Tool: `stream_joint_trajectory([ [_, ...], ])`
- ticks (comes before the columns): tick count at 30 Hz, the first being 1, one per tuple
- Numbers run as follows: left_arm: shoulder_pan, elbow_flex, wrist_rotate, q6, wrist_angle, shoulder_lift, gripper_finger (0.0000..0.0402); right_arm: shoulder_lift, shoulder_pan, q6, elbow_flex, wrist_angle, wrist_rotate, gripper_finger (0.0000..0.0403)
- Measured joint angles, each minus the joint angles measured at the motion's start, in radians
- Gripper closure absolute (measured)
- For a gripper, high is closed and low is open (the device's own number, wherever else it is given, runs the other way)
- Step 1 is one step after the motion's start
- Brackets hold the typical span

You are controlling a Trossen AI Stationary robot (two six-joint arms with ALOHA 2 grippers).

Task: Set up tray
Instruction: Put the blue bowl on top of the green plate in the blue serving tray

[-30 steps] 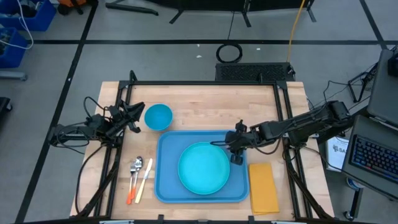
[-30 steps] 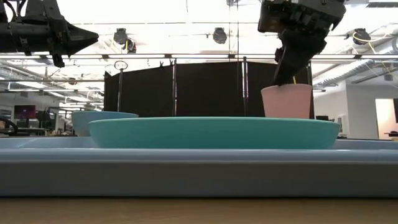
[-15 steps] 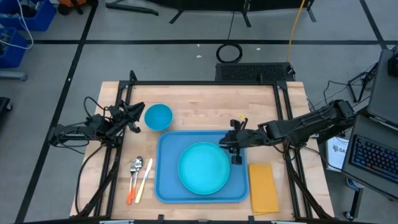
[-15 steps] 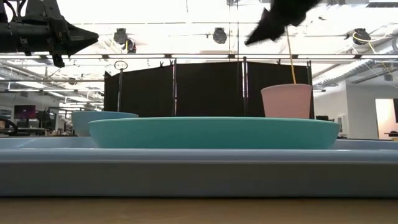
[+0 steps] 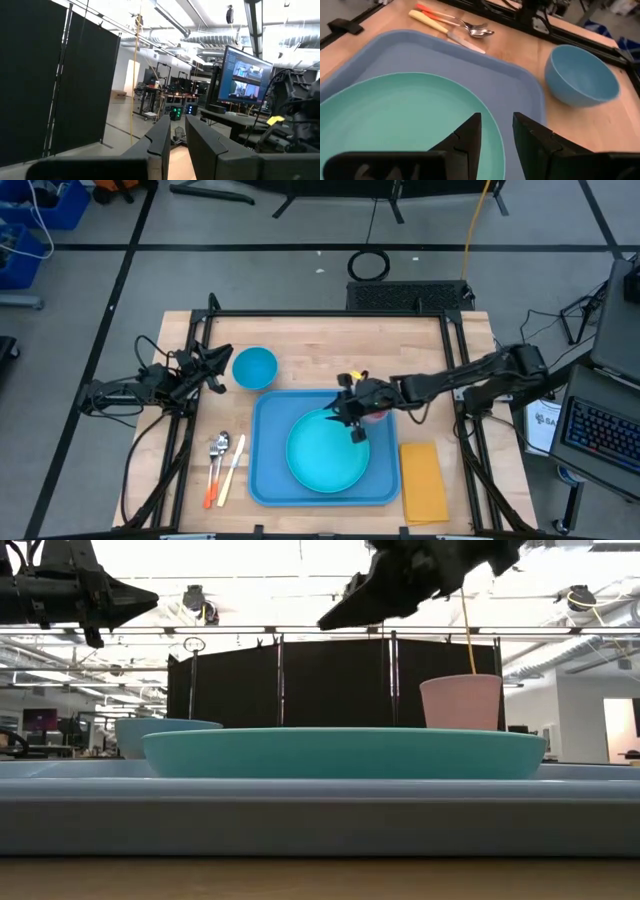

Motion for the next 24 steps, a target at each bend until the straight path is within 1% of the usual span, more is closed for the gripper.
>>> stream_joint_trajectory([
  [2, 0.000, 0.000, 0.000, 0.000, 0.000, 0.000, 0.0339, 0.026, -0.021, -0.017, 0.000, 0.034, -0.031, 0.0302],
  [4, 0.000, 0.000, 0.000, -0.003, 0.000, 0.000, 0.0339, 0.043, -0.038, -0.017, 0.000, 0.044, -0.036, 0.0302],
  [5, 0.000, 0.000, 0.000, -0.009, -0.003, 0.000, 0.0339, 0.045, -0.043, -0.024, 0.000, 0.047, -0.026, 0.0302],
  [9, 0.000, 0.000, 0.000, -0.051, -0.039, 0.000, 0.0339, 0.031, -0.044, -0.042, 0.000, 0.056, 0.067, 0.0302],
  [12, 0.000, 0.001, 0.002, -0.078, -0.085, 0.000, 0.0339, 0.010, -0.033, -0.029, 0.000, 0.051, 0.084, 0.0302],
  [15, 0.000, 0.050, 0.006, -0.109, -0.216, 0.012, 0.0339, -0.007, -0.020, -0.019, 0.000, 0.044, 0.085, 0.0302],
  [17, 0.000, 0.102, 0.006, -0.154, -0.329, 0.043, 0.0339, -0.015, -0.012, -0.018, 0.000, 0.043, 0.085, 0.0302],
  [21, 0.000, 0.200, 0.004, -0.241, -0.495, 0.145, 0.0339, -0.021, 0.000, -0.014, 0.000, 0.035, 0.085, 0.0302],
  [24, 0.000, 0.242, 0.025, -0.281, -0.583, 0.258, 0.0339, -0.021, 0.001, 0.007, 0.000, 0.025, 0.085, 0.0302],
])
